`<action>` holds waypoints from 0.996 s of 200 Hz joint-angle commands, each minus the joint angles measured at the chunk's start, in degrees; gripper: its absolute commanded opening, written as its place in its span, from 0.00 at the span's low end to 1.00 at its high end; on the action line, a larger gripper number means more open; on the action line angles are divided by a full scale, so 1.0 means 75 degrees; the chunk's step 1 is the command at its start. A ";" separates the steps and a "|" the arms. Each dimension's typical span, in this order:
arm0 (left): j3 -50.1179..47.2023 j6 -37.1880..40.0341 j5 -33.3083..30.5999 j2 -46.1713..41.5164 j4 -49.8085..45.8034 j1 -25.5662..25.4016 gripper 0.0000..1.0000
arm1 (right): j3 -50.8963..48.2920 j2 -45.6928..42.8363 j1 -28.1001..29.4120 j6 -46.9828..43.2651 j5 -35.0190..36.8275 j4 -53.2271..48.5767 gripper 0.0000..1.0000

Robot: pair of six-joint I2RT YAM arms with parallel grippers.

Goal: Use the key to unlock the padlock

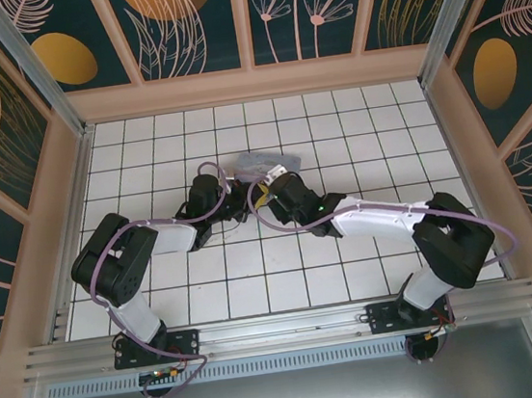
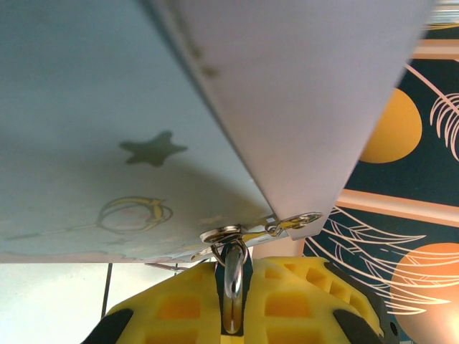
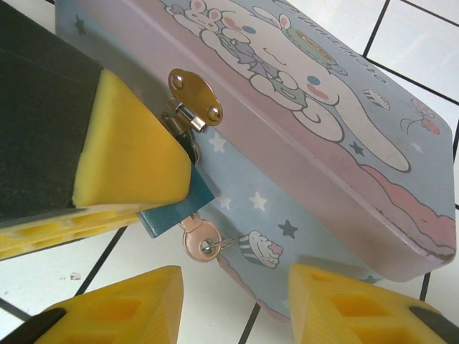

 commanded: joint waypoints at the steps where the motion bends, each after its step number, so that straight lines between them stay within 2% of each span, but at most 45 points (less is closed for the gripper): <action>1: 0.0021 0.0133 0.0139 -0.0174 0.0089 -0.0038 0.00 | 0.0337 0.0228 0.0080 -0.0269 0.0410 -0.0061 0.41; 54: 0.0037 0.0126 0.0155 -0.0185 0.0092 -0.0038 0.00 | 0.0710 0.0672 0.0070 -0.0406 0.0654 0.0039 0.34; 109: -0.0005 0.0097 0.0204 -0.0203 0.0126 -0.0033 0.00 | 0.1125 0.1086 -0.0059 -0.0228 0.0731 -0.0025 0.13; 140: -0.0073 0.0115 0.0220 -0.0207 0.0161 -0.0038 0.00 | 0.1215 0.0990 -0.0185 0.0184 -0.0077 0.0010 0.00; 177: -0.0173 0.0121 0.0187 -0.0180 0.0208 -0.0031 0.00 | 0.1227 0.0869 -0.0282 0.0699 -0.1424 0.0101 0.00; 184: -0.0193 0.0121 0.0162 -0.0153 0.0203 -0.0038 0.00 | 0.1210 0.0822 -0.0282 0.0776 -0.1571 0.0072 0.11; 199: -0.0188 0.0132 0.0121 -0.0118 0.0219 -0.0038 0.00 | 0.1013 0.0576 -0.0310 0.1018 -0.1784 0.0086 0.44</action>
